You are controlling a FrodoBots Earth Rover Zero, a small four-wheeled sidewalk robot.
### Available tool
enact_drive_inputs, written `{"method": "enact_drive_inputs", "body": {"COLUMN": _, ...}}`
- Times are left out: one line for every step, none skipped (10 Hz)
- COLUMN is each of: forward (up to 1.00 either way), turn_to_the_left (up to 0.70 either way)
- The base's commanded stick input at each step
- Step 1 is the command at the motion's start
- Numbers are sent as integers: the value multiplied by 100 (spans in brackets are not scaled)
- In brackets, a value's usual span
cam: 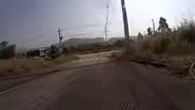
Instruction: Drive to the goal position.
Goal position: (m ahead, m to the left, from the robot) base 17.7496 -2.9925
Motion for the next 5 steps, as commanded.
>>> {"method": "enact_drive_inputs", "body": {"forward": 100, "turn_to_the_left": 0}}
{"method": "enact_drive_inputs", "body": {"forward": 100, "turn_to_the_left": 0}}
{"method": "enact_drive_inputs", "body": {"forward": 100, "turn_to_the_left": 0}}
{"method": "enact_drive_inputs", "body": {"forward": 100, "turn_to_the_left": 0}}
{"method": "enact_drive_inputs", "body": {"forward": 100, "turn_to_the_left": 0}}
